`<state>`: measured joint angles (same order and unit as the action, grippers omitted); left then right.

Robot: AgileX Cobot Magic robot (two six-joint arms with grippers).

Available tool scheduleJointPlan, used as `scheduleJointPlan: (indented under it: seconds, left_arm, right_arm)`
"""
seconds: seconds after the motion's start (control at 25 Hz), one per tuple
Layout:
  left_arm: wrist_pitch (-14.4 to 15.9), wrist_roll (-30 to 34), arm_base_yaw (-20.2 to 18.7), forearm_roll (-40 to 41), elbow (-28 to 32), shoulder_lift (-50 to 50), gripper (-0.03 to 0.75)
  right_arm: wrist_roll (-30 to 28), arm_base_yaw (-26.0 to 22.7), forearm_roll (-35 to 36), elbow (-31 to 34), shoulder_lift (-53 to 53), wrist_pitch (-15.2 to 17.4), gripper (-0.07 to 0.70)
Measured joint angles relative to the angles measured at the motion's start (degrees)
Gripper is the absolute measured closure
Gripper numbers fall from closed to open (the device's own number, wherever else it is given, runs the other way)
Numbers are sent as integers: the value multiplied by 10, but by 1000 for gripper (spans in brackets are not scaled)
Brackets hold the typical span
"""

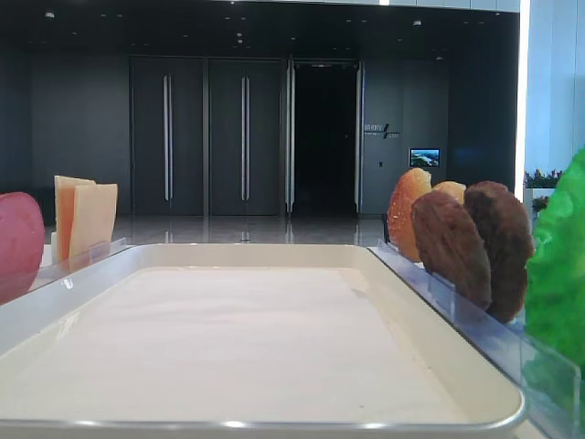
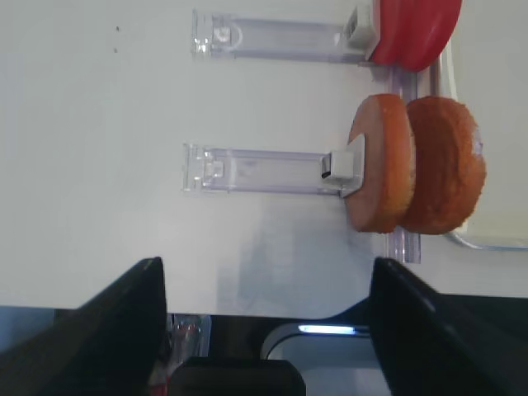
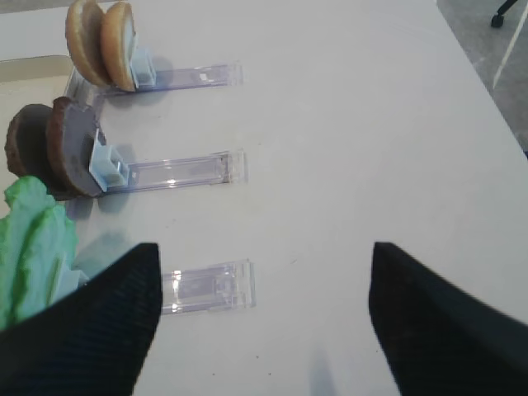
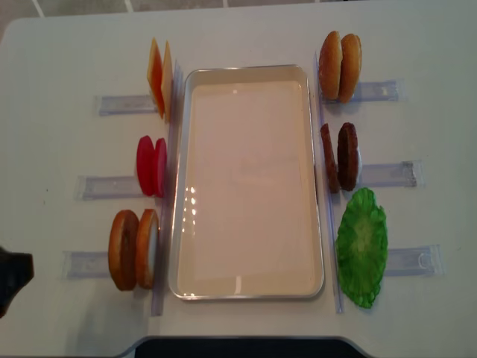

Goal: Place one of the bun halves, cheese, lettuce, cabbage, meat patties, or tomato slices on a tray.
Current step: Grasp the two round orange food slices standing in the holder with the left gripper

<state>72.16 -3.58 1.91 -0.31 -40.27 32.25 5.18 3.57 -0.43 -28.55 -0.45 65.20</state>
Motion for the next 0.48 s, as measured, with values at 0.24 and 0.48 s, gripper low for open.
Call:
scheduleJointPlan:
  seconds: [0.24, 0.48]
  left_arm:
    - [-2, -1, 0, -1, -27, 134, 136]
    - [-10, -3, 0, -10, -89, 258, 137]
  right_arm:
    - [0, 0, 0, 0, 0, 0, 104]
    - [0, 0, 0, 0, 0, 0, 104]
